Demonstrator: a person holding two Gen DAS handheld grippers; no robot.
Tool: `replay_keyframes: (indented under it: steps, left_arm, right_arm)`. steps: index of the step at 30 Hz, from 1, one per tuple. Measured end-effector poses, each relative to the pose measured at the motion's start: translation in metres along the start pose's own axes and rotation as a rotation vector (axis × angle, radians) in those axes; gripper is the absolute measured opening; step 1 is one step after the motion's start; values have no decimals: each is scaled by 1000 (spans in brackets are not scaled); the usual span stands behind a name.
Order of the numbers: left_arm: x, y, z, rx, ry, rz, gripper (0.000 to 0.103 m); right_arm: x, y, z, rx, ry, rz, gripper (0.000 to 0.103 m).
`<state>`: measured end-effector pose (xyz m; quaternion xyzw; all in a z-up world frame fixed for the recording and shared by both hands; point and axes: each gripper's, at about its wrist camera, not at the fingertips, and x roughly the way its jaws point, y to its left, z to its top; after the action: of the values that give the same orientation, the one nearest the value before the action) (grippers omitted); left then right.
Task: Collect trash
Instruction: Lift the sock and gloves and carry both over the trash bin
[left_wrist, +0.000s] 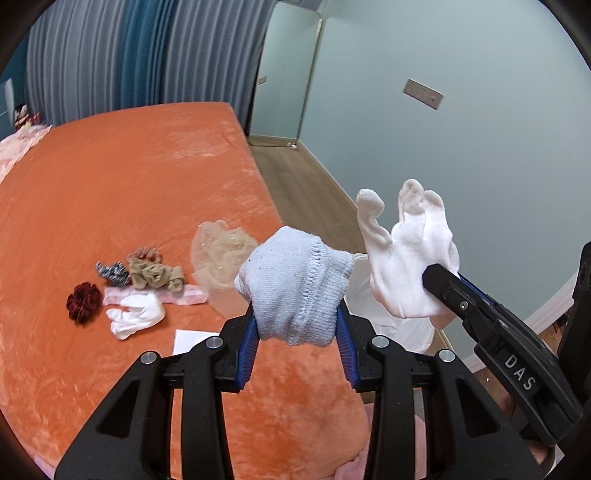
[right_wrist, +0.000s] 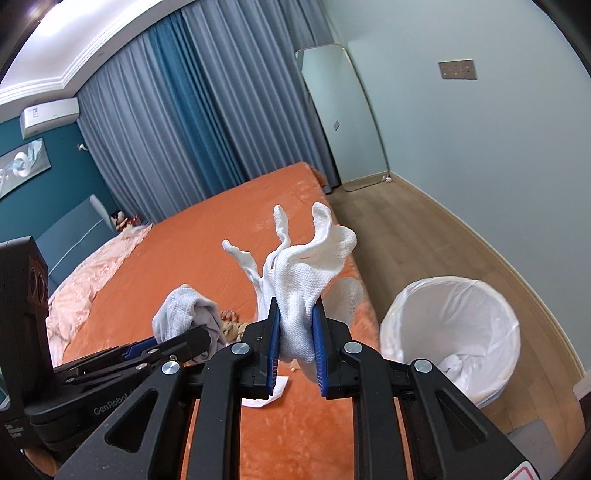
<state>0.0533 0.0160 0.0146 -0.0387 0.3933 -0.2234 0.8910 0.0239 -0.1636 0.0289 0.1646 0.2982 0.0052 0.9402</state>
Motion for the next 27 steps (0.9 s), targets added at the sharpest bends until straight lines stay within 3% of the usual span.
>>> replay_keyframes:
  steps: [14, 27]
  left_arm:
    - [20, -89, 19, 120, 8, -89, 36]
    - [54, -132, 30, 182, 31, -131, 36]
  right_arm:
    - [-31, -62, 25, 58, -82, -90, 15]
    - [-30, -112, 27, 115, -89, -154, 15]
